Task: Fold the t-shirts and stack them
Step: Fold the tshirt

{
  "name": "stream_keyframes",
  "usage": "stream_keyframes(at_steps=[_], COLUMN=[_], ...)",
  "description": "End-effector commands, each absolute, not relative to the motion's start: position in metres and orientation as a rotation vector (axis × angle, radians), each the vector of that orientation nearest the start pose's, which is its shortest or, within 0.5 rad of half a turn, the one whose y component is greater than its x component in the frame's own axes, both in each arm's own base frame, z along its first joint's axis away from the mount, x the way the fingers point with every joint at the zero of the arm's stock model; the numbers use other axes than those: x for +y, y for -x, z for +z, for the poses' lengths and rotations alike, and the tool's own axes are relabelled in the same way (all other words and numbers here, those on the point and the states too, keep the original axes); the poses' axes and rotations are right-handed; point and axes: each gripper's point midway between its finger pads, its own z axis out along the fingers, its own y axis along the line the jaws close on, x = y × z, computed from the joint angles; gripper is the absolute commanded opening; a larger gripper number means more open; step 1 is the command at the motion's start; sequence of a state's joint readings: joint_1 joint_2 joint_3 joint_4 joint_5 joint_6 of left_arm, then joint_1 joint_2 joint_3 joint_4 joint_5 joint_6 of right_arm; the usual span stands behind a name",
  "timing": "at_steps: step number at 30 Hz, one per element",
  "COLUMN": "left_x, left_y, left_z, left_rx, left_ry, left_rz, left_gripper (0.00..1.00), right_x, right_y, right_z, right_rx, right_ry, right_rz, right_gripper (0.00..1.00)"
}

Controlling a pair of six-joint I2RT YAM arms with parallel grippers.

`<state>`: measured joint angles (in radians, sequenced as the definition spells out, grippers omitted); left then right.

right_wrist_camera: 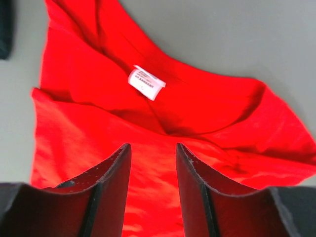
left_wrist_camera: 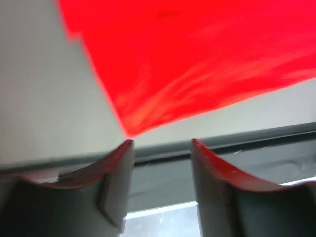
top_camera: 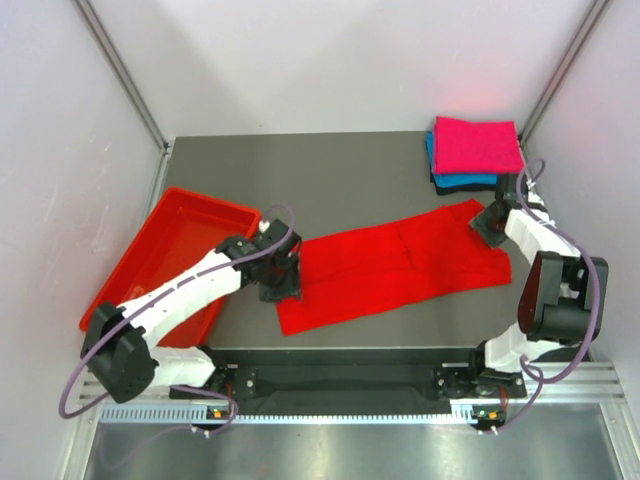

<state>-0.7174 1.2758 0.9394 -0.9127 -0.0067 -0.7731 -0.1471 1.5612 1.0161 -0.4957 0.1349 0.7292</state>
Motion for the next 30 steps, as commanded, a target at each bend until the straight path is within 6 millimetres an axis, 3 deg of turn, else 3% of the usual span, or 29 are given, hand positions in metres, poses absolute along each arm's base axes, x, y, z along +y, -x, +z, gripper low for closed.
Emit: stream_keyframes(at_steps=[1,3,4,6,8,12,13,14,18,24,30], left_x=[-0.207,-0.203,-0.206,-0.2,-0.208,-0.205,-0.205,-0.207,-0.204,-0.177,-0.146], left_y=[-0.226,-0.252,-0.264,-0.283,-0.291,-0.297,-0.296,-0.294,-0.289,-0.255,-0.23], left_z=[0.149,0.144,0.152,0.136,0.129,0.093,0.084,0.078,0.05,0.018,0.021], left_rx=[2.615,2.613,2.599,2.647,2.665,2.758,2.775,2.791,2.851,2.967,2.976], left_ry=[-0.008,-0.046,-0.059,-0.071,-0.092,-0.068,-0.064,-0.064,-0.014,0.101,0.191], left_rz=[-0.424,-0.363,-0.378,-0.361,-0.443,-0.494,-0.51,-0.535,-0.552,-0.409,-0.238], left_gripper=[0.59,0.59,0.59,0.57,0.56,0.55,0.54,0.54,0.53,0.52,0.51], right_x=[-0.05,-0.052,-0.05,-0.039,-0.028,-0.019,-0.02,-0.004,0.004,0.008,0.026], right_y=[-0.375,-0.375,-0.375,-0.38,-0.385,-0.394,-0.395,-0.399,-0.407,-0.412,-0.408], right_z=[0.088,0.086,0.083,0.078,0.072,0.07,0.064,0.065,0.053,0.031,0.015], right_rx=[2.179,2.137,2.131,2.111,2.099,2.056,2.06,2.075,2.104,2.139,2.183], right_ry=[-1.256,-1.329,-1.361,-1.422,-1.459,-1.504,-1.518,-1.496,-1.491,-1.428,-1.354], right_rz=[-0.017,-0.056,-0.053,-0.007,0.033,0.043,0.034,0.058,0.043,0.025,0.04], right_gripper=[0.43,0.46,0.47,0.47,0.47,0.47,0.47,0.47,0.47,0.47,0.46])
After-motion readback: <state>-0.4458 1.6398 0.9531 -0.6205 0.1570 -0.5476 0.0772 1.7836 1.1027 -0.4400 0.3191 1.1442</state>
